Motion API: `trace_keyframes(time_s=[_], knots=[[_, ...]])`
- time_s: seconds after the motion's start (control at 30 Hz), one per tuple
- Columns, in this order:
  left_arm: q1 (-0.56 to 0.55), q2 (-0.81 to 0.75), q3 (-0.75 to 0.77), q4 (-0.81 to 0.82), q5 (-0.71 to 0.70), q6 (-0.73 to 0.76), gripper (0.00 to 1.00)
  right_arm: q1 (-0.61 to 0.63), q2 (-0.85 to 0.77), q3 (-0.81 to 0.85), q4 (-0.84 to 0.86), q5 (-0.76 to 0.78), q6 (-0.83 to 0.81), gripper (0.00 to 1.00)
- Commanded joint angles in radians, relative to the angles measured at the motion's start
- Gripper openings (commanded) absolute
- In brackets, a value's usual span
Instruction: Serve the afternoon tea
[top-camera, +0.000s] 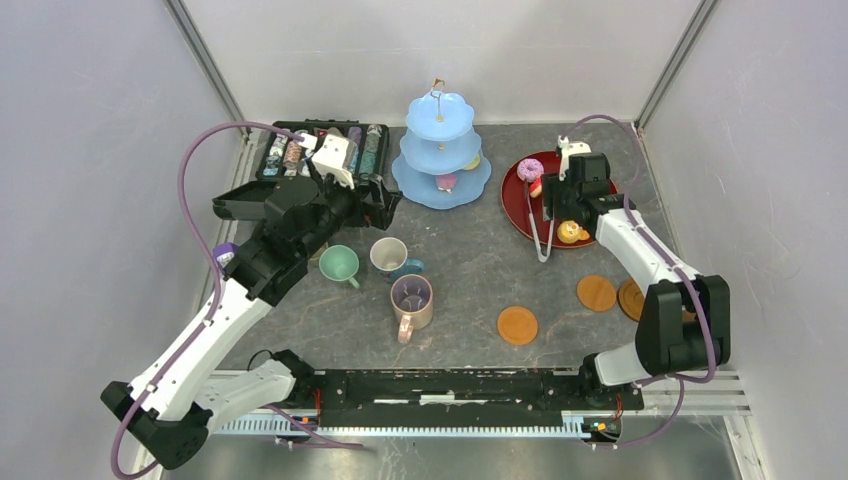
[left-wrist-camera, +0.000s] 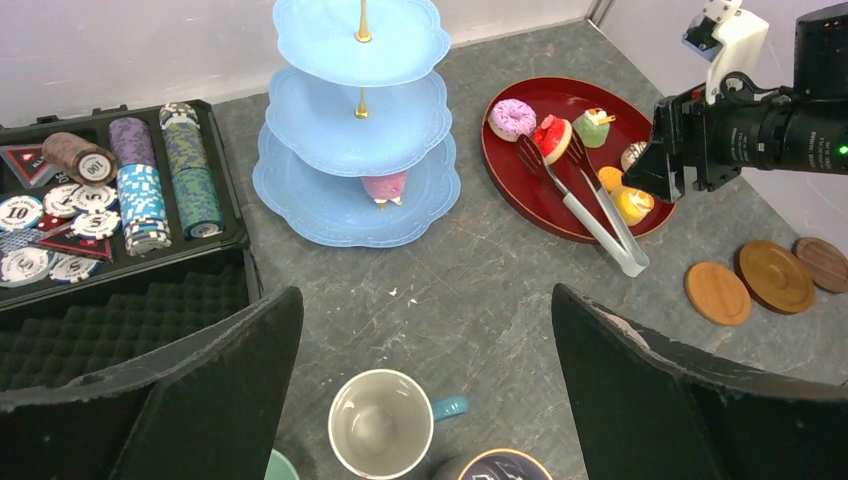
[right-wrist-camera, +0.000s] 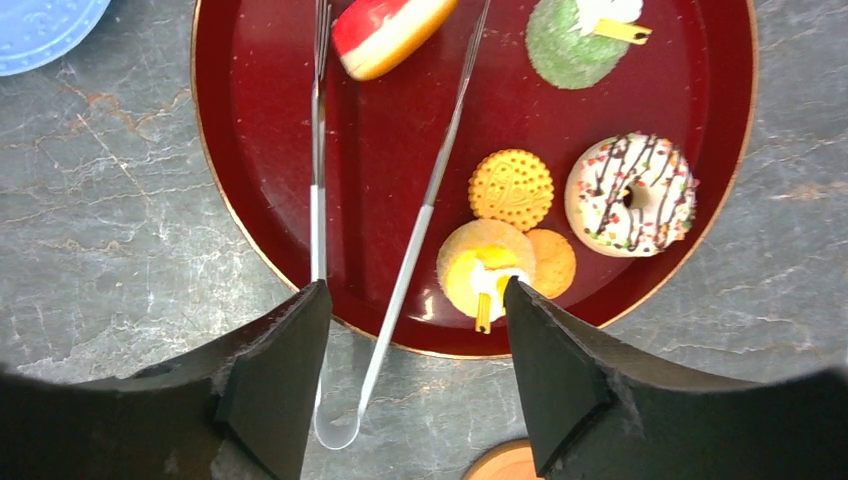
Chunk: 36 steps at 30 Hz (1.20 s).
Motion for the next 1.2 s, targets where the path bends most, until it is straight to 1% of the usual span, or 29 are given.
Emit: trace_keyframes(time_s=[0.0, 0.13, 0.27, 0.4, 0.57, 0.73, 0.87, 1.0, 1.07, 1.17], knots=[[-0.004, -0.031, -0.021, 0.069, -0.013, 0.052, 1.00, -0.003, -0.002, -0.030, 0.065, -0.059, -0.016, 0.73], [-0.004, -0.021, -0.034, 0.075, 0.016, 0.040, 1.00, 0.021, -0.040, -0.110, 0.115, -0.058, 0.008, 0.81], [-0.004, -0.013, -0.036, 0.073, 0.021, 0.037, 1.00, 0.047, -0.029, -0.137, 0.104, 0.035, 0.042, 0.83], [-0.005, -0.012, -0.048, 0.079, 0.006, 0.042, 1.00, 0.077, -0.025, -0.177, 0.132, 0.090, 0.067, 0.82], [-0.008, -0.007, -0.046, 0.076, 0.016, 0.040, 1.00, 0.152, 0.035, -0.139, 0.096, 0.227, 0.050, 0.82], [-0.012, -0.002, -0.044, 0.074, 0.025, 0.034, 1.00, 0.169, 0.094, -0.107, 0.092, 0.305, 0.061, 0.80], [-0.015, 0.000, -0.044, 0.074, 0.034, 0.030, 1.00, 0.168, 0.137, -0.096, 0.135, 0.274, 0.099, 0.73], [-0.018, 0.000, -0.046, 0.074, 0.030, 0.030, 1.00, 0.169, 0.174, -0.114, 0.211, 0.275, 0.150, 0.68], [-0.019, 0.001, -0.046, 0.074, 0.029, 0.030, 1.00, 0.169, 0.197, -0.113, 0.229, 0.295, 0.171, 0.67], [-0.022, -0.001, -0.046, 0.074, 0.034, 0.028, 1.00, 0.169, 0.218, -0.123, 0.268, 0.300, 0.192, 0.70]])
